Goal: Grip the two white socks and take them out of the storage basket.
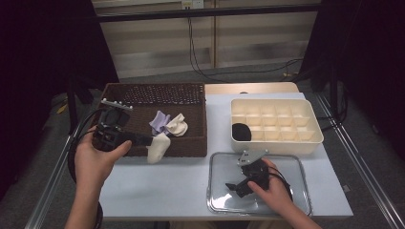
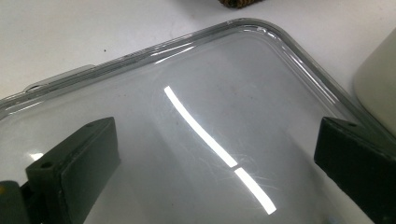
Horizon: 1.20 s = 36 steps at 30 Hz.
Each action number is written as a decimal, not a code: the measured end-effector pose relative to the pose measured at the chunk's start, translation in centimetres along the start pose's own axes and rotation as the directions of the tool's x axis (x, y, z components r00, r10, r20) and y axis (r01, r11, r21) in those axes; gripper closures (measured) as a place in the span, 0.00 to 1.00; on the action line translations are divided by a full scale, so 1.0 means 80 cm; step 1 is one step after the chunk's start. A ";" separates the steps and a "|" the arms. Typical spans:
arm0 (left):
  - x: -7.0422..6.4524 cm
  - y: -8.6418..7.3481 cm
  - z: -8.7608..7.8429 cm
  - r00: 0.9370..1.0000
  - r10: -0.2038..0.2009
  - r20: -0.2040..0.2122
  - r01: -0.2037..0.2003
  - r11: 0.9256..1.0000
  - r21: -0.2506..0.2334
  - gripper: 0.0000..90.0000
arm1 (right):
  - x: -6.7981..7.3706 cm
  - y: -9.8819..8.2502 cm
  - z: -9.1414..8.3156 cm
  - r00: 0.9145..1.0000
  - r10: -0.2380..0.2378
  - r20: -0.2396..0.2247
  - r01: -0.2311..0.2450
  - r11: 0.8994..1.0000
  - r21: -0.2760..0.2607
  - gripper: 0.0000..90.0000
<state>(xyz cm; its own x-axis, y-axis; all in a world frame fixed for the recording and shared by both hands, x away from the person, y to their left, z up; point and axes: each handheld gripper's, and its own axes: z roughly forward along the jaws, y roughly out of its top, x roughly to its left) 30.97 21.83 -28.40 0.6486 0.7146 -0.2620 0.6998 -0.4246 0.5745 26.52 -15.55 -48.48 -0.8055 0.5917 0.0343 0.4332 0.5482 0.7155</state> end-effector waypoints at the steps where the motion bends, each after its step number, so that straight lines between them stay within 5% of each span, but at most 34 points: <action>1: 0.001 0.000 0.001 1.000 -0.001 -0.007 0.000 1.000 -0.004 0.75 | 0.000 0.000 0.000 1.000 0.000 0.000 0.000 1.000 0.000 0.00; 2: 0.001 0.001 0.003 1.000 -0.003 -0.019 0.003 1.000 -0.009 0.63 | 0.000 0.000 0.000 1.000 -0.002 0.000 0.002 1.000 -0.001 0.00; 5: 0.004 0.003 0.008 0.999 -0.005 -0.033 0.005 1.000 -0.014 0.54 | 0.000 0.000 0.000 1.000 -0.001 0.000 0.001 1.000 -0.001 0.00; 8: 0.008 0.008 0.013 0.998 0.001 -0.063 -0.004 0.999 -0.043 0.35 | 0.000 0.000 0.000 1.000 -0.001 0.000 0.001 1.000 -0.001 0.00; 14: 0.016 0.022 0.028 0.993 -0.001 -0.121 -0.011 0.995 -0.097 0.21 | 0.000 0.000 0.000 1.000 -0.001 0.000 0.001 1.000 -0.001 0.00; 36: 0.068 0.064 0.106 0.984 -0.080 -0.158 0.069 0.995 -0.074 0.17 | 0.000 0.000 0.000 1.000 0.005 -0.003 -0.005 1.000 0.004 0.00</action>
<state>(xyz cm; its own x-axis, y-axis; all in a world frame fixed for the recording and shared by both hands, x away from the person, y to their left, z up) 40.63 18.85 -33.44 0.5356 0.8248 -0.1814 0.7185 -0.3323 0.6110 26.50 -15.54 -48.46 -0.8042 0.5930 0.0400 0.4389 0.5472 0.7127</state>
